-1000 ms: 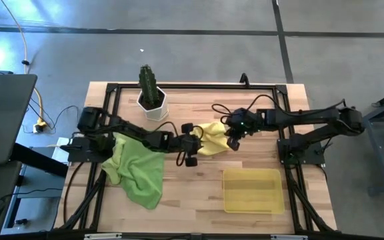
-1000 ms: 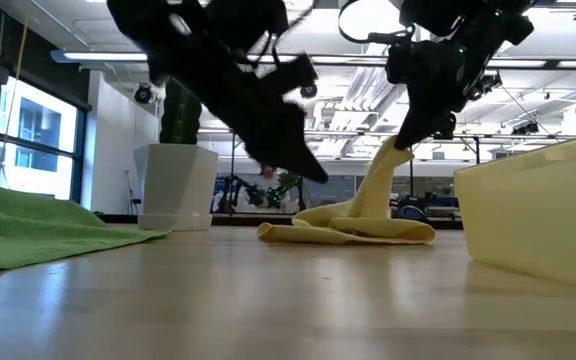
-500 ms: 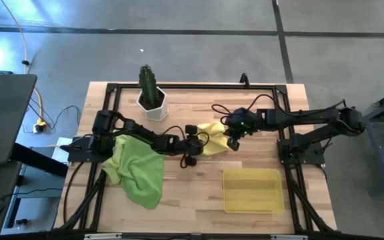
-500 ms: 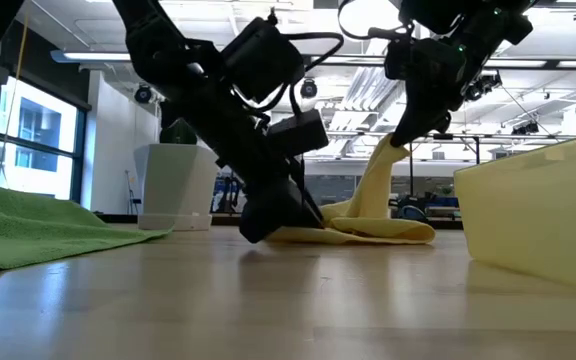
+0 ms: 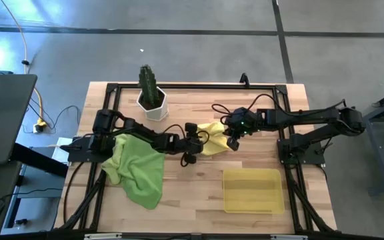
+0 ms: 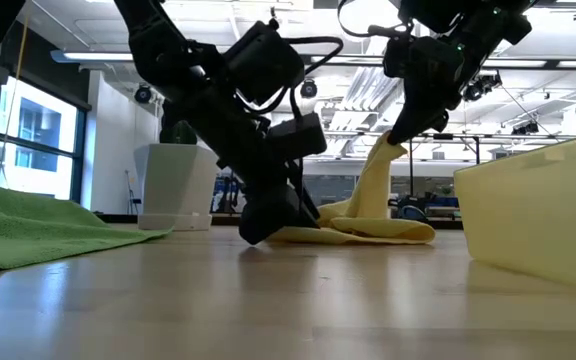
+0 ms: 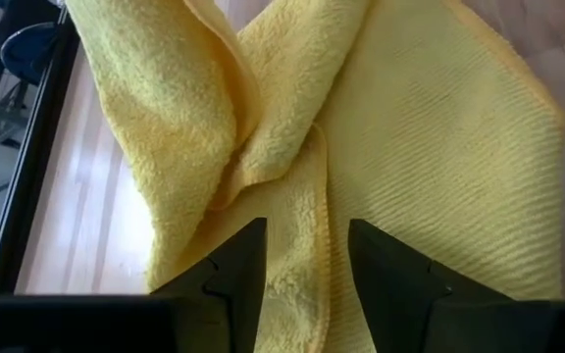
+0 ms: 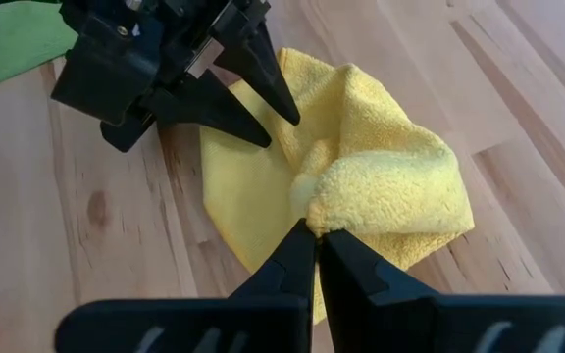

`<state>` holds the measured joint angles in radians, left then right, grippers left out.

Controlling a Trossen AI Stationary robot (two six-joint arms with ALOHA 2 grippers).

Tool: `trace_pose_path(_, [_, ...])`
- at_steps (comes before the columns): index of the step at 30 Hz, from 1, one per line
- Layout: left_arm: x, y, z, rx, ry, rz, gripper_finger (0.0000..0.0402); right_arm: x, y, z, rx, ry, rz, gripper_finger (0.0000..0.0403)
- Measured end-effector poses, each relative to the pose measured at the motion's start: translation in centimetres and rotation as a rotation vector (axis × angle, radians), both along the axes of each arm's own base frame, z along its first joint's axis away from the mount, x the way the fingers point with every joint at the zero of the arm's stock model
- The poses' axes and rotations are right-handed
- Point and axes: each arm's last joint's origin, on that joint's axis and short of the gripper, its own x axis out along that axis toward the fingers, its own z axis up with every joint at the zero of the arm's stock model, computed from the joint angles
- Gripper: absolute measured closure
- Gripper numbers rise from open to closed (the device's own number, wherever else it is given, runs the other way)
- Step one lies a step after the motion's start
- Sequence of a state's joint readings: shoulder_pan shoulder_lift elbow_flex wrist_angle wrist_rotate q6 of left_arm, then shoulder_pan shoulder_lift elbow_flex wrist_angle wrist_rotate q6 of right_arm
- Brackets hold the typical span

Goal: Roll microfiber towels into tight, uniform cylinder then place into a basket
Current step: Fold the yellow towel

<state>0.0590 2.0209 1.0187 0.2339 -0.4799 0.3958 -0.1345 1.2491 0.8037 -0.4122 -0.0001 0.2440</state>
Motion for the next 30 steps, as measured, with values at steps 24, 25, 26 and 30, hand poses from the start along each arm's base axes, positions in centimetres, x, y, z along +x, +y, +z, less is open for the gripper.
trace_pose_path(24, [-0.1,1.2,-0.6,-0.004,-0.016,0.086,0.0388,0.0,0.0,0.0,0.000,0.000,-0.001,0.0402])
trace_pose_path(25, [-0.1,1.2,-0.6,-0.006,-0.020,0.093,0.0394,0.0,0.0,0.0,0.000,0.000,-0.001,0.0402])
trace_pose_path(26, [-0.1,1.2,-0.6,-0.009,-0.024,0.102,0.0397,0.0,0.0,0.0,0.000,0.000,-0.001,0.0402])
trace_pose_path(30, [-0.1,0.8,-0.2,-0.003,-0.041,0.108,0.0399,0.0,0.0,0.0,-0.012,0.004,0.013,0.0402])
